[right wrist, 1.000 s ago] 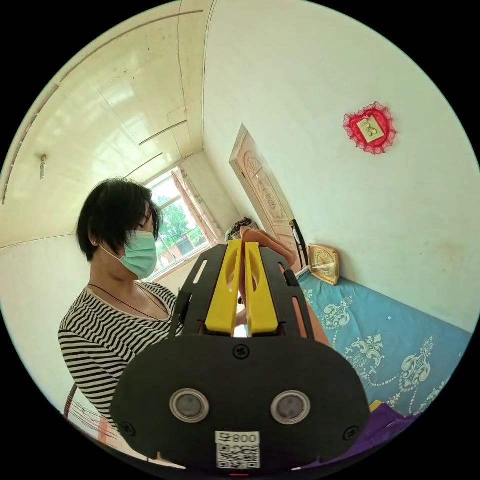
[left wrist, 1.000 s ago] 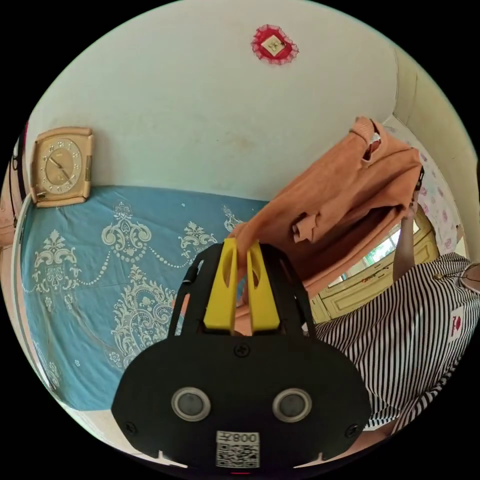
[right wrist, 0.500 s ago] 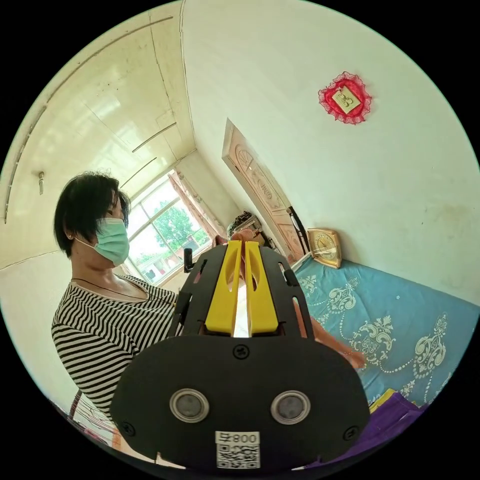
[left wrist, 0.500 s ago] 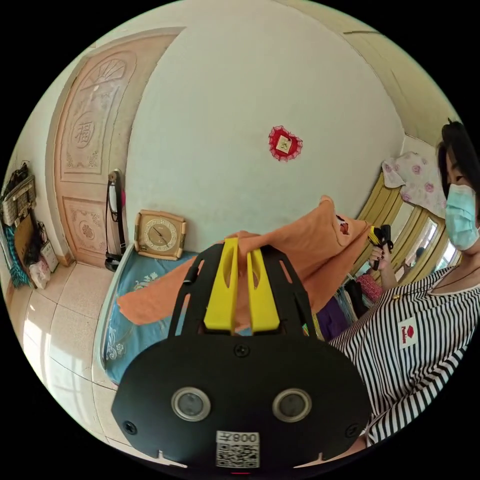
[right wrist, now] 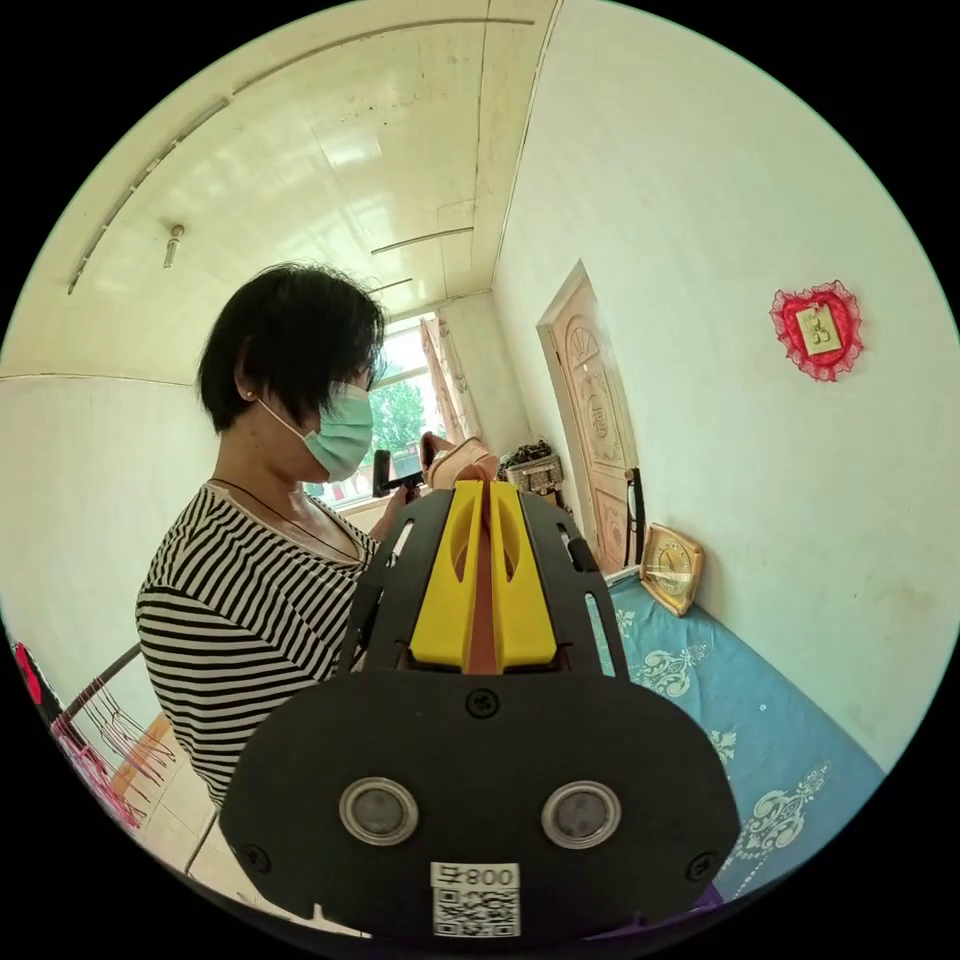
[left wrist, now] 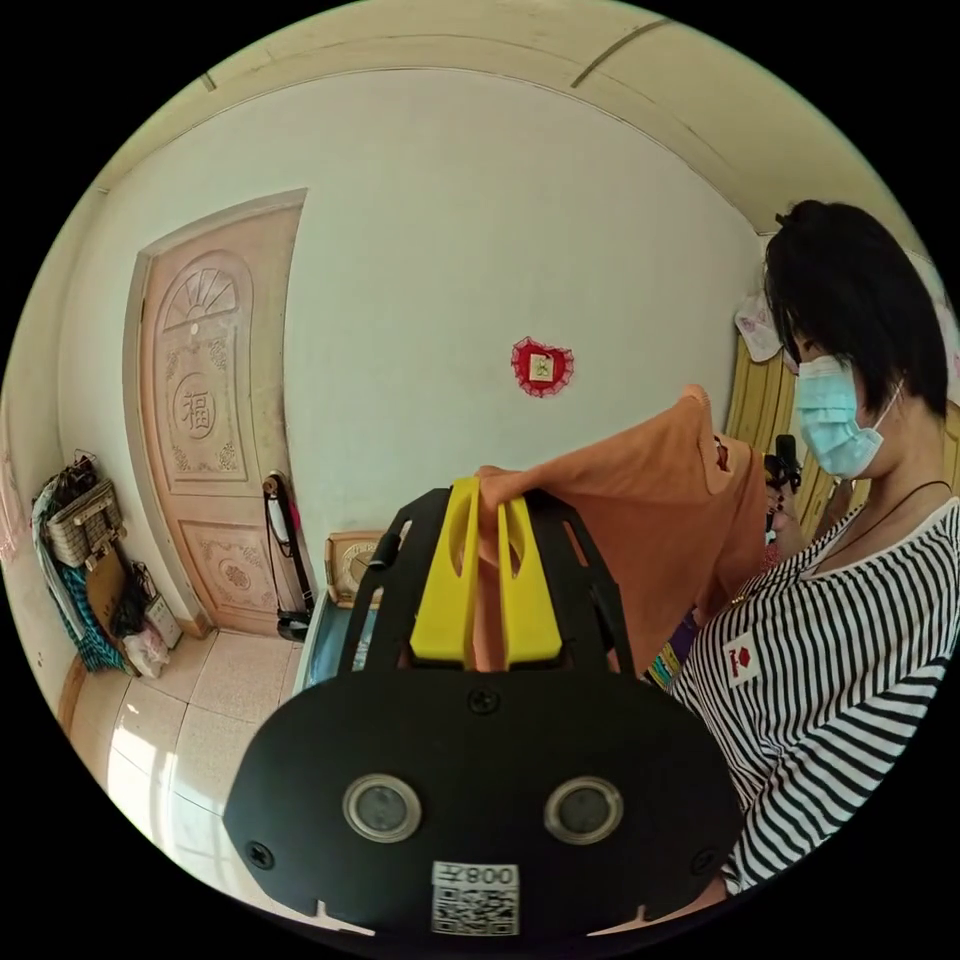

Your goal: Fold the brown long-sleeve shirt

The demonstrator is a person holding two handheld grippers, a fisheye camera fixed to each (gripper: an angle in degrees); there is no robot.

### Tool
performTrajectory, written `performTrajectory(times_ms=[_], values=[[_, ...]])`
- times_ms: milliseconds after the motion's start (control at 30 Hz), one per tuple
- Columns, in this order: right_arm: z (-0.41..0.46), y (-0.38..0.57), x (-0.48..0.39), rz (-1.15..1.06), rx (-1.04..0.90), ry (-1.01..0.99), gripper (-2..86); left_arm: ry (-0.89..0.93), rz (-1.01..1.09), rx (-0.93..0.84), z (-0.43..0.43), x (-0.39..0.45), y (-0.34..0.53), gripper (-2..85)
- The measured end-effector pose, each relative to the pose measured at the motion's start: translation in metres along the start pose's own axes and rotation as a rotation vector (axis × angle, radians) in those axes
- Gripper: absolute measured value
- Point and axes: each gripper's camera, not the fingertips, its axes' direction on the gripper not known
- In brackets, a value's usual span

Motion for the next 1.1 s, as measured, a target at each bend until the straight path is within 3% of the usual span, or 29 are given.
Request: performTrajectory(times_ms=[100, 300, 367, 467, 567, 767, 867, 1100], values=[[0.026, 0.006, 0.035, 0.049, -0.063, 0.065, 0.6, -0.006, -0.007, -0.056, 0.039, -0.032, -0.010, 0.6], [0.115, 0.037, 0.204, 0.340, -0.263, 0.184, 0.8, -0.005, -0.165, -0.367, 0.223, -0.142, -0.006, 2.9], [0.154, 0.074, 0.290, 0.556, -0.380, 0.309, 0.9, -0.030, -0.281, -0.528, 0.305, -0.194, 0.022, 6.0], [0.172, 0.151, 0.361, 0.869, -0.382, 0.393, 0.4, -0.091, -0.396, -0.726, 0.368, -0.245, 0.082, 6.8], [0.178, 0.229, 0.369, 0.977, -0.290, 0.399, 0.1, 0.007, -0.489, -0.814, 0.388, -0.282, 0.159, 6.8], [0.204, 0.400, 0.340, 1.238, -0.405, 0.393, 0.1, 0.054, -0.815, -1.189, 0.393, -0.342, 0.349, 6.7], [0.222, 0.473, 0.318, 1.392, -0.405, 0.387, 0.2, 0.079, -0.977, -1.238, 0.392, -0.370, 0.405, 6.6], [0.301, 0.555, 0.288, 1.523, -0.492, 0.354, 1.5, 0.072, -1.014, -1.263, 0.448, -0.444, 0.440, 7.3]])
